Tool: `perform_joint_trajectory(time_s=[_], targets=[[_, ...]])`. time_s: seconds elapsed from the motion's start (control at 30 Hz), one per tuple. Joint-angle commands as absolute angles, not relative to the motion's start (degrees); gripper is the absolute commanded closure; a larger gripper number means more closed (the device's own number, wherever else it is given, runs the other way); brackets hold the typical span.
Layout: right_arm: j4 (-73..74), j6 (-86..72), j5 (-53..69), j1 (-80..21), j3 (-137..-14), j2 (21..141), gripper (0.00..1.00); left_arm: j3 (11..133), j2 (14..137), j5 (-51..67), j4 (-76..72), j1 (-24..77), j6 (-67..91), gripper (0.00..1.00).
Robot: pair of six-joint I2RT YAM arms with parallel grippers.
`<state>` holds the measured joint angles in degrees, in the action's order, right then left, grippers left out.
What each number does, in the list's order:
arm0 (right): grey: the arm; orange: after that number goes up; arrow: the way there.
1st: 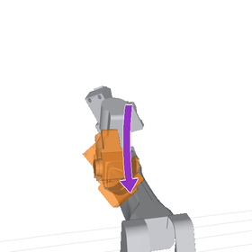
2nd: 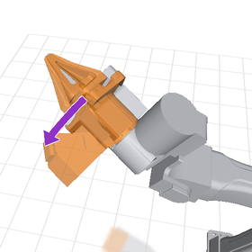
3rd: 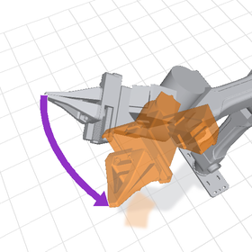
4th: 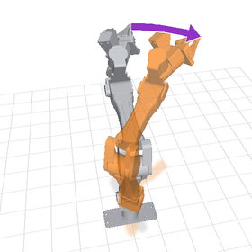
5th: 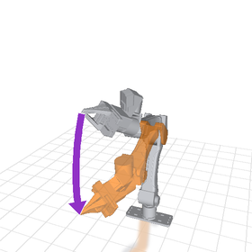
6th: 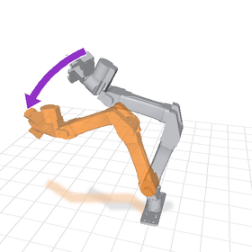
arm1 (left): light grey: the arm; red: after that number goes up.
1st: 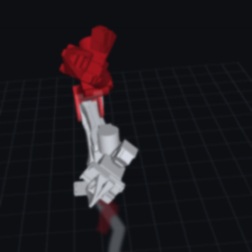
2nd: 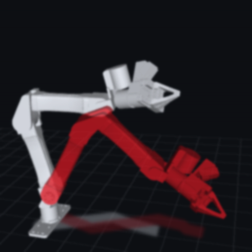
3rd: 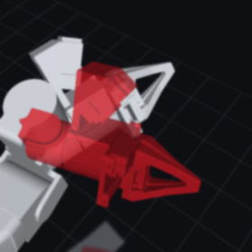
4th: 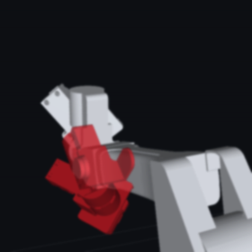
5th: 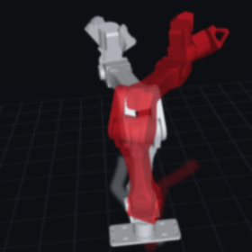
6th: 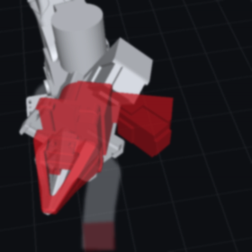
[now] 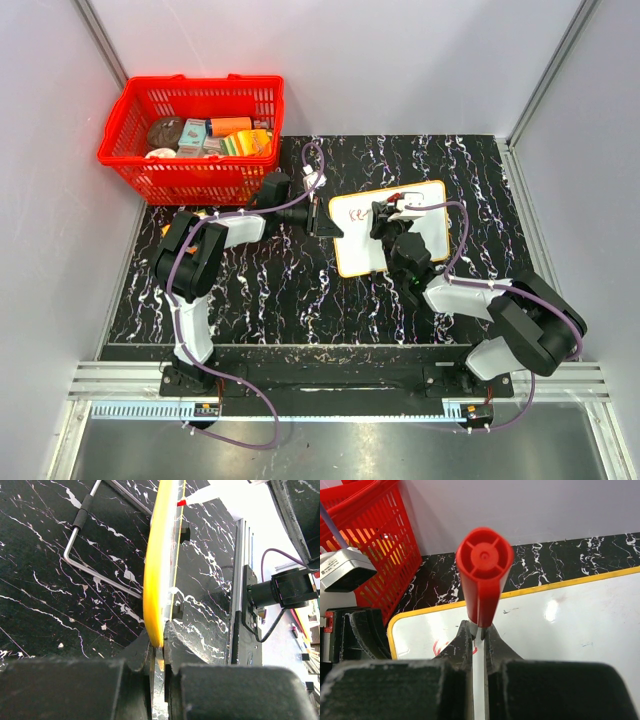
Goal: Write a sentence on the whiteboard
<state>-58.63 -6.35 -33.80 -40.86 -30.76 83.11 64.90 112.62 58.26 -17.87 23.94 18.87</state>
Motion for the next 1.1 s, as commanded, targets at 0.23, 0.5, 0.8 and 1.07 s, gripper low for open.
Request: perform_joint_trajectory(time_s=[0.23, 0.5, 0.8, 1.07], targets=[[-56.34, -8.17, -31.03, -40.34, -32.17, 82.53, 1.0, 64.42, 115.23, 53.53, -13.01, 25.58, 9.93, 1.0], [-54.76, -9.14, -30.76, -40.43, -30.85, 81.48, 1.0, 64.51, 115.22, 53.52, -12.74, 25.58, 9.93, 1.0], [-53.09, -10.19, -31.29, -40.43, -29.18, 80.59, 1.0, 64.69, 115.4, 53.52, -12.39, 25.66, 9.76, 1.0], [-52.38, -9.67, -33.84, -40.43, -28.74, 79.72, 1.0, 64.69, 115.31, 53.35, -12.3, 25.66, 9.67, 1.0]])
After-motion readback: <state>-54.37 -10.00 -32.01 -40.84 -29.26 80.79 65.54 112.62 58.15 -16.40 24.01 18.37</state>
